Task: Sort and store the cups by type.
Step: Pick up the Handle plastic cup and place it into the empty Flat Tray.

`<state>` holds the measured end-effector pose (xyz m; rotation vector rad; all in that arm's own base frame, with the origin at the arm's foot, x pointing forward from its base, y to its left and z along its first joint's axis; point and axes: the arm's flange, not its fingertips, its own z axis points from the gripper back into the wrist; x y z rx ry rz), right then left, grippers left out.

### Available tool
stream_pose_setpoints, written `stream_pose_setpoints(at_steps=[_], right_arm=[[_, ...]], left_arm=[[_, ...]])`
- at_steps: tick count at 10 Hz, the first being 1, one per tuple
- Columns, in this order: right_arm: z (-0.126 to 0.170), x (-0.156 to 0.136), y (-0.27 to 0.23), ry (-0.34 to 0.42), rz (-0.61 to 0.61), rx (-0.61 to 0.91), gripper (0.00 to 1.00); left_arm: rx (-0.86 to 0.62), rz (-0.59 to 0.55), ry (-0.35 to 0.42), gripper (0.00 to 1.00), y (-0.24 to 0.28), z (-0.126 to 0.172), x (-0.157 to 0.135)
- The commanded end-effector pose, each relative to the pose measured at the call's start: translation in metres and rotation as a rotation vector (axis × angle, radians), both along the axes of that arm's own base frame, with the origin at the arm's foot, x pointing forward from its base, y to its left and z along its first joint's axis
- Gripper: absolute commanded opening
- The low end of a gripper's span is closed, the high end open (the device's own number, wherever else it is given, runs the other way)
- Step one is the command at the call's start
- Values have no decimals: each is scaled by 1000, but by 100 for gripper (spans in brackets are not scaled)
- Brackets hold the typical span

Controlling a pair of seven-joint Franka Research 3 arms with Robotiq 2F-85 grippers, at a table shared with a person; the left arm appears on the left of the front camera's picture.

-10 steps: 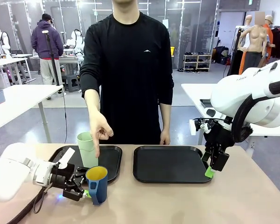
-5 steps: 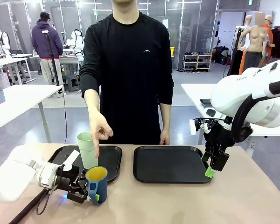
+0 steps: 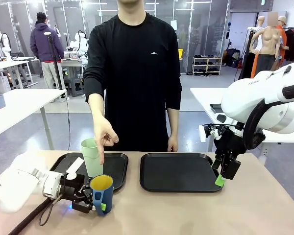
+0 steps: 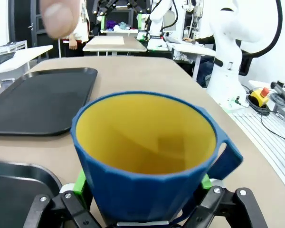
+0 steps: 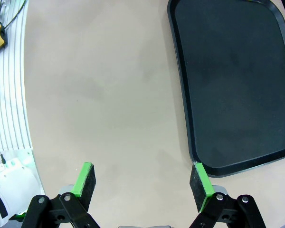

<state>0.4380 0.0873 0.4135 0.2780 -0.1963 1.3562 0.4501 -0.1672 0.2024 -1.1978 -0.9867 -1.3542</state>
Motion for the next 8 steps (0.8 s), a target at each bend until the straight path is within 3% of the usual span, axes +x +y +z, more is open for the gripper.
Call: stream_pose_setpoints(at_steps=[1, 4, 7, 8], right_arm=[[-1, -2, -1, -9, -7, 3, 100], [-1, -2, -1, -9, -7, 3, 100], [-1, -2, -1, -9, -7, 3, 100], [-1, -2, -1, -9, -7, 3, 100]], left_arm=[[-58, -44, -35, 81, -2, -7, 3], [-45, -45, -21, 49, -2, -6, 3], [8, -17, -43, 45, -5, 10, -2], [-24, -22, -4, 45, -4, 4, 5]])
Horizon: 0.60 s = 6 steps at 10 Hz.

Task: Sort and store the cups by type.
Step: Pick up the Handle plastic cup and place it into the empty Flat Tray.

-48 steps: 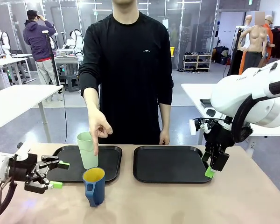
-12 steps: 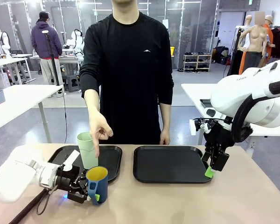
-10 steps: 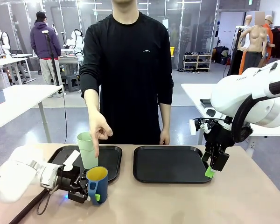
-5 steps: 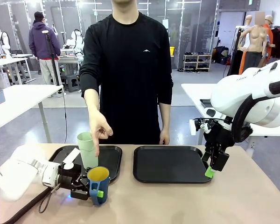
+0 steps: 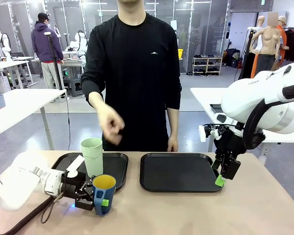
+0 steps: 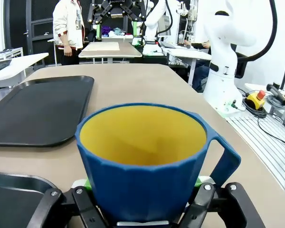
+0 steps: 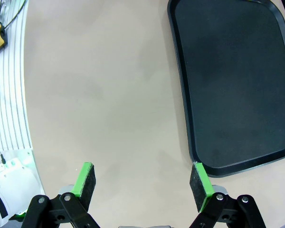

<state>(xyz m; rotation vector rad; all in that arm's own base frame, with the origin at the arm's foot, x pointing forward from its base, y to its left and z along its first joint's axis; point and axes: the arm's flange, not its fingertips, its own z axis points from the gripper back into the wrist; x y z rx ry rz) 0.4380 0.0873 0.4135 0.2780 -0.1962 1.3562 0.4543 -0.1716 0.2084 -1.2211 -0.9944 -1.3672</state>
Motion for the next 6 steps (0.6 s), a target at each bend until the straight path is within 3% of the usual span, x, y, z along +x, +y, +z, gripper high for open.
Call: stream_pose_setpoints(at_steps=[1, 5, 6], right_arm=[[-1, -2, -1, -10, -7, 3, 100], [-1, -2, -1, -10, -7, 3, 100], [-1, -2, -1, -10, -7, 3, 100]], left_arm=[[-6, -2, 1, 45, 0, -2, 0], [-6, -2, 1, 45, 0, -2, 0], [0, 0, 3, 73, 0, 0, 0]])
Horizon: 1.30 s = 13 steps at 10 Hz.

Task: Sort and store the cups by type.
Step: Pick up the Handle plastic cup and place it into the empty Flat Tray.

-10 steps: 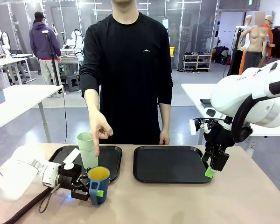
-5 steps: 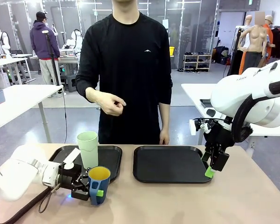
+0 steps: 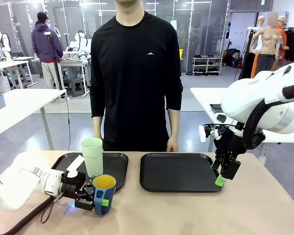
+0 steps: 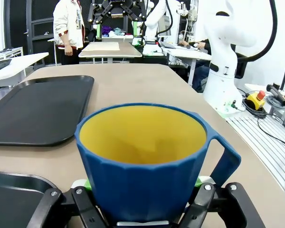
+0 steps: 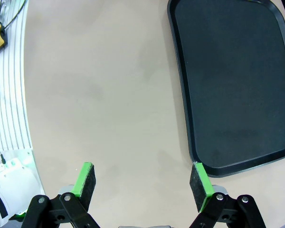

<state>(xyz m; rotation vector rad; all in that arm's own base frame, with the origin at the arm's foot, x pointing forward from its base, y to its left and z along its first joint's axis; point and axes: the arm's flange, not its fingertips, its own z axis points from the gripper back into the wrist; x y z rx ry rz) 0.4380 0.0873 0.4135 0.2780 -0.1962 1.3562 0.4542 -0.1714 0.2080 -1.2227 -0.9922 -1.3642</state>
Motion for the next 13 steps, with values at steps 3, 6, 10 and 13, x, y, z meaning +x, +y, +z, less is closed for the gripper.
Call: stream_pose_setpoints(at_steps=[3, 6, 10, 13], right_arm=[[-1, -2, -1, -10, -7, 3, 100], [-1, -2, -1, -10, -7, 3, 100], [-1, -2, -1, -10, -7, 3, 100], [-1, -2, -1, -10, -7, 3, 100]], left_arm=[[-45, 34, 4, 72, -37, 10, -17], [-48, 80, -14, 72, -70, 20, -35], [-57, 177, -62, 72, -134, 26, -24], [-97, 263, -100, 72, -174, 33, 2]])
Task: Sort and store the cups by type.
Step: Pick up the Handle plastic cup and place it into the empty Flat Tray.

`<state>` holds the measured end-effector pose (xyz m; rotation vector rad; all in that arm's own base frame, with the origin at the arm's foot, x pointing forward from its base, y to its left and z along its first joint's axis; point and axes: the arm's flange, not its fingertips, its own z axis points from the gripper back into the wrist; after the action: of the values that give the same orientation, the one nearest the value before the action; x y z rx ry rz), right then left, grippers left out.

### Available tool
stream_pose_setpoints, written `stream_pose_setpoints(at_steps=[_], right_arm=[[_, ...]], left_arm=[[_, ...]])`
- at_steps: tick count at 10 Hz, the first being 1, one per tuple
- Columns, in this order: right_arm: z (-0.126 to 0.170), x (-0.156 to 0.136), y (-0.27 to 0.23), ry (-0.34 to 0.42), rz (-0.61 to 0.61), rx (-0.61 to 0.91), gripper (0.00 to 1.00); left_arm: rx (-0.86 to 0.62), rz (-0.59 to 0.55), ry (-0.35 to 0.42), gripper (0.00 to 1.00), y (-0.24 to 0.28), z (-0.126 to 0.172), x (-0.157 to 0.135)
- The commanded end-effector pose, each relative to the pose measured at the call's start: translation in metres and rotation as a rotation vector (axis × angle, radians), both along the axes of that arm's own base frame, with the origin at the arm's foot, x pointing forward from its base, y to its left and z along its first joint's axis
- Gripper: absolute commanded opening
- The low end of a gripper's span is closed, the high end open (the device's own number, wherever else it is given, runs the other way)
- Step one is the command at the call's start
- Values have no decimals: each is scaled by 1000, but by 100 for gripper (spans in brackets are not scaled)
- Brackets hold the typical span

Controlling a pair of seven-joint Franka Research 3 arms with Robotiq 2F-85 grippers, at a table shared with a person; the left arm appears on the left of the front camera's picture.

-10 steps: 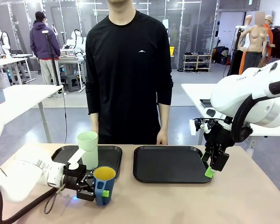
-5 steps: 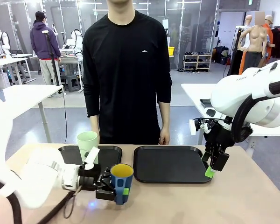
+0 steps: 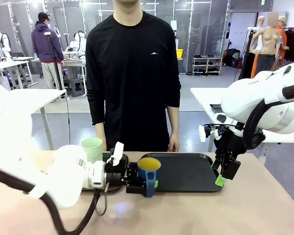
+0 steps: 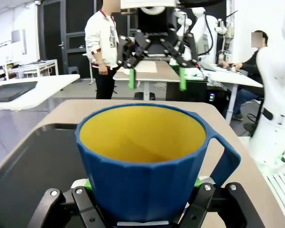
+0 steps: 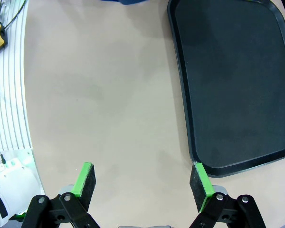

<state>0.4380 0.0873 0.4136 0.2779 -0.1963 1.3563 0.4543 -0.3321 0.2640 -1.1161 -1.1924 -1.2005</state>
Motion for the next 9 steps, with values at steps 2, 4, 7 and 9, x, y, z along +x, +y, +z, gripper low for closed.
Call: stream_pose_setpoints(at_steps=[2, 4, 7, 9], right_arm=[[-1, -2, -1, -9, -7, 3, 100], [-1, -2, -1, -9, -7, 3, 100], [-1, -2, -1, -9, -7, 3, 100], [-1, -2, -1, -9, -7, 3, 100]], left_arm=[[-22, 62, -57, 72, -20, -24, 8], [-7, 26, -1, 72, -8, 0, 9], [-9, 36, 10, 72, -11, -3, 16], [-73, 58, -5, 72, -31, -11, 29]])
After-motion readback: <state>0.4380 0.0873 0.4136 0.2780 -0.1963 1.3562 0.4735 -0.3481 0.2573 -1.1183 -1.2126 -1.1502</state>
